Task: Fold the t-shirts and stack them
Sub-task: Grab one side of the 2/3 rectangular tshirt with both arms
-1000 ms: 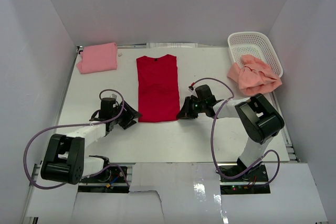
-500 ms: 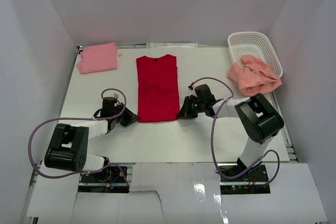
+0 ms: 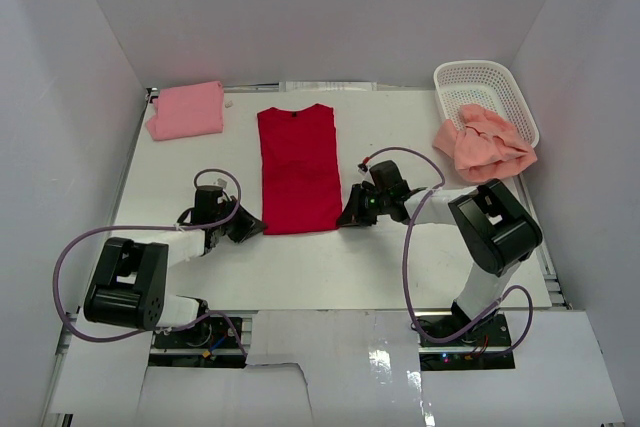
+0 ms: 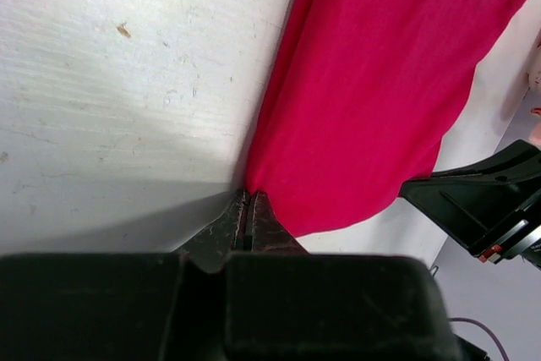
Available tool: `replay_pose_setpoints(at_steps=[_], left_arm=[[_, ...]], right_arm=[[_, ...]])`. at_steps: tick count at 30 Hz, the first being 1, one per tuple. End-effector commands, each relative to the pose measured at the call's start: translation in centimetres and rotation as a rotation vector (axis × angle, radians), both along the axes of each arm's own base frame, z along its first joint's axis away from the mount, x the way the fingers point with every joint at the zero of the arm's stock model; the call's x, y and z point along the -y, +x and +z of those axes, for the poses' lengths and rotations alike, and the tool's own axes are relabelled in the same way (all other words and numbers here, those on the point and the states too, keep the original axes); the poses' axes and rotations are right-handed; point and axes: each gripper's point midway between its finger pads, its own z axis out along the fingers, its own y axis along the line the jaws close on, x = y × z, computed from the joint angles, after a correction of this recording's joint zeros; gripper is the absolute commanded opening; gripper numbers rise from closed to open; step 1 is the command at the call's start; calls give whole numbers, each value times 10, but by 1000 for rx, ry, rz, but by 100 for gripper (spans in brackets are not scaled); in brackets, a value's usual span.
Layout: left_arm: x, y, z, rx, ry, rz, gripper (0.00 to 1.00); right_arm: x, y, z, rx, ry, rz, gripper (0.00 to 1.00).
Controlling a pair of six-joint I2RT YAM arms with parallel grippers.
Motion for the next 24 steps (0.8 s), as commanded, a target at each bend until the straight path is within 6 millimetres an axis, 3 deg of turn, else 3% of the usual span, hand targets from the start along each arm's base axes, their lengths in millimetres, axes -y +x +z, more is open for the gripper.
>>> replay_pose_setpoints(at_steps=[1,5,15,17,20,22,24], left_arm=[[1,-30,-12,-84,-4,-51,0],[7,-48,-15,-141,-27,-96,0],[19,-87,-9,-188,-57,-193,0],[20,-93,-11,-204,-64,-200,9],[17,-104,-15,-221,-62,-186,44],[16,-108,-14,-218,-73,-173,53],[17,-110,-13,-219,-82,-164,55]], right_arm=[[9,-9,3,17,-56,5,8],[17,-26,2,6,-80,18,8],[33,-94,4,-86,-89,71,8],[35,-100,7,-78,-82,68,8],[35,-100,11,-68,-76,65,8],[34,-100,12,-66,-75,66,8],[33,-99,12,-66,-75,65,8]])
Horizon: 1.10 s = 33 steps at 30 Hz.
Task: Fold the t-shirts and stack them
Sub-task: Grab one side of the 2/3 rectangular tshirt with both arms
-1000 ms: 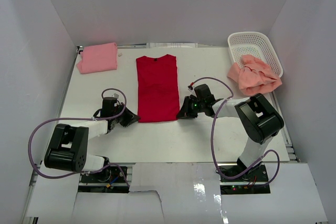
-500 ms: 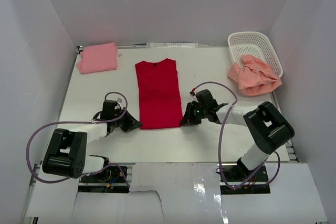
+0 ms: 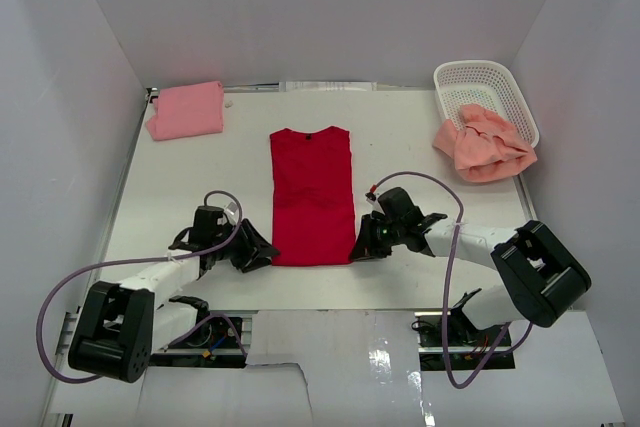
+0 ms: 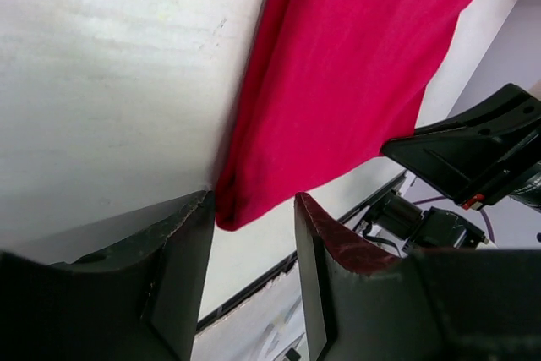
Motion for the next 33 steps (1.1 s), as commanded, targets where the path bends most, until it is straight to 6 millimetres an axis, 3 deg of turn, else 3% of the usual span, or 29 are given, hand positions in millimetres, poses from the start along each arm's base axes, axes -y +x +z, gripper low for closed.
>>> replay_pose_setpoints(at_steps=[1,11,22,31,33], left_arm=[[-11,-23,-20,-87,56,28,55],[-10,-37,-25,-145,63,36,54],[-18,-36,-39,-164,129,64,54],[-21,-35,-50,-176,142,85,41],[-21,-35,-50,-173,144,86,30]], right_arm=[[-1,-1,2,-3,-3,-6,8],[-4,-2,-1,-8,-15,1,8],[-6,-1,-1,-10,-13,3,8],[-7,1,5,9,-3,-1,8],[-7,0,5,13,-2,1,8]])
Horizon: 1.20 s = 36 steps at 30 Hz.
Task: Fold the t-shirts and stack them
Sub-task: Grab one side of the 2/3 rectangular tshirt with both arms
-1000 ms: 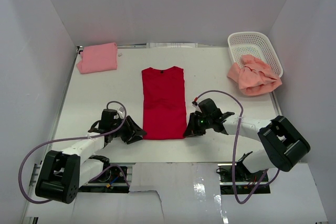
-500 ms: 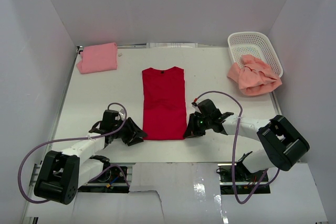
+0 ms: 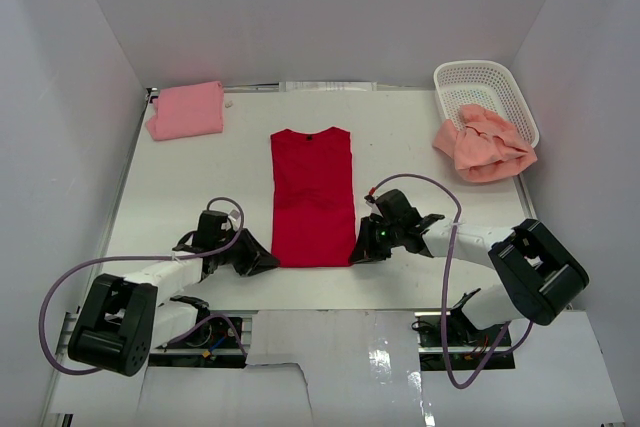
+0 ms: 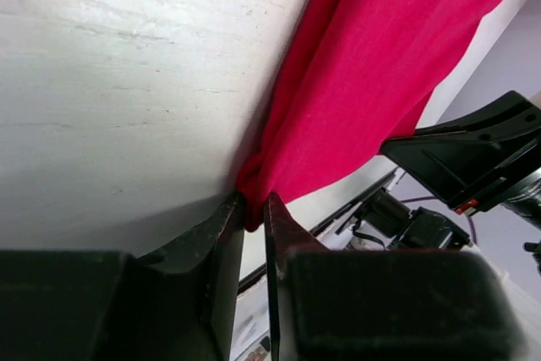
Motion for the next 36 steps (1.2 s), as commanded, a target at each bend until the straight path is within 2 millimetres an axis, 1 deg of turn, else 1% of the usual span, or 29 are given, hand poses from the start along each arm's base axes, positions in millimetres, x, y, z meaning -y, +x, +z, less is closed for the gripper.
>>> replay_pose_setpoints(at_steps=[1,2,3,5,7,10,14,15,16,17,19,21,22,25,27,32,34,35,36], left_arm=[[-27,-21,-41,-85,178,46,26],[-27,-19,-39,-78,176,47,23],[-26,-18,-38,-71,172,45,17],[-25,-17,-36,-59,163,34,11],[-22,-16,-33,-49,148,23,0],[-17,-16,-28,-45,122,-6,0],[-13,-18,-19,-52,101,-29,0],[-11,-12,-12,-34,98,-36,0],[-11,-12,-9,-40,105,-41,0],[-11,-7,-4,-27,106,-40,0],[-9,3,11,-5,106,-39,0],[-7,9,21,8,101,-39,0],[-3,12,30,8,76,-43,0],[5,14,45,6,17,-50,0],[6,14,50,10,6,-50,0],[10,21,62,30,-8,-47,0],[10,25,67,34,-10,-43,0],[11,30,73,46,-17,-38,0],[11,32,74,44,-20,-36,0]], right_arm=[[-7,6,13,38,27,6,8],[-7,5,13,39,27,8,8],[-3,1,11,24,11,9,8],[-2,0,10,20,3,11,8],[-1,0,11,25,0,14,8],[1,-2,10,24,-11,20,8],[2,-3,15,28,-7,26,8],[2,-3,19,32,-5,25,8],[2,-2,22,37,-2,24,8],[-1,0,29,52,9,27,8],[-1,1,35,55,6,27,8],[-4,5,47,78,18,35,8],[-3,4,49,73,12,37,8],[-6,2,63,73,44,53,8],[-10,-1,72,68,74,64,8],[-10,0,79,71,87,56,8],[-10,5,85,81,99,43,8],[-10,7,90,87,109,40,8],[-10,13,96,99,120,29,8]])
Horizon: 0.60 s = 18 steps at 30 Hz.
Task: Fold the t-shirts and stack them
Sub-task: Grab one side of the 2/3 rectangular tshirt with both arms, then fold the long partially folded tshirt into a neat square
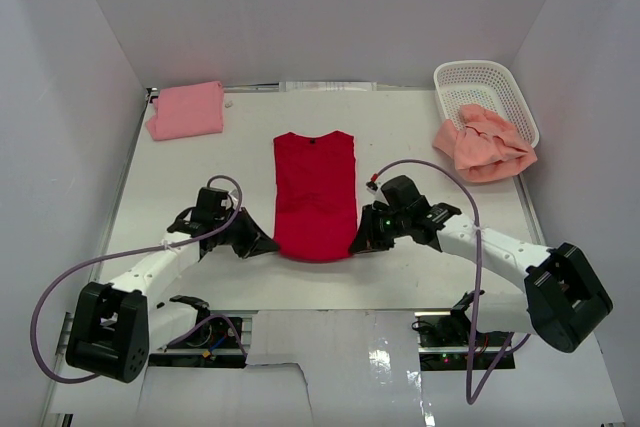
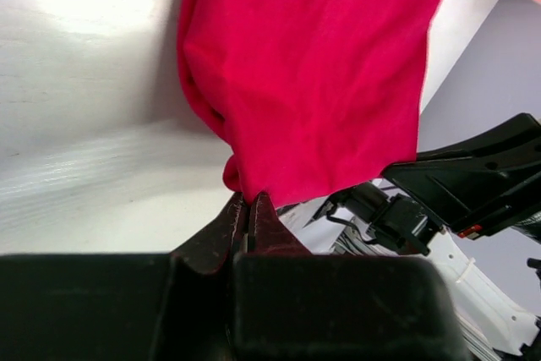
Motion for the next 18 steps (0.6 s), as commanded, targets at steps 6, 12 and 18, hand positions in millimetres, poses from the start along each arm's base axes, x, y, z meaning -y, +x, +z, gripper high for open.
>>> replay_pose_setpoints(at_steps=[6,12,18], left_arm=[[1,43,46,97,-56,28,0],[4,85,67,152,-56,33,0],[6,122,84,191,-58,37,0]], right_arm=[[0,36,45,64,97,-28,8],[-6,65,52,61,121,-7,8],[-16,98,60,78,124,4,8]])
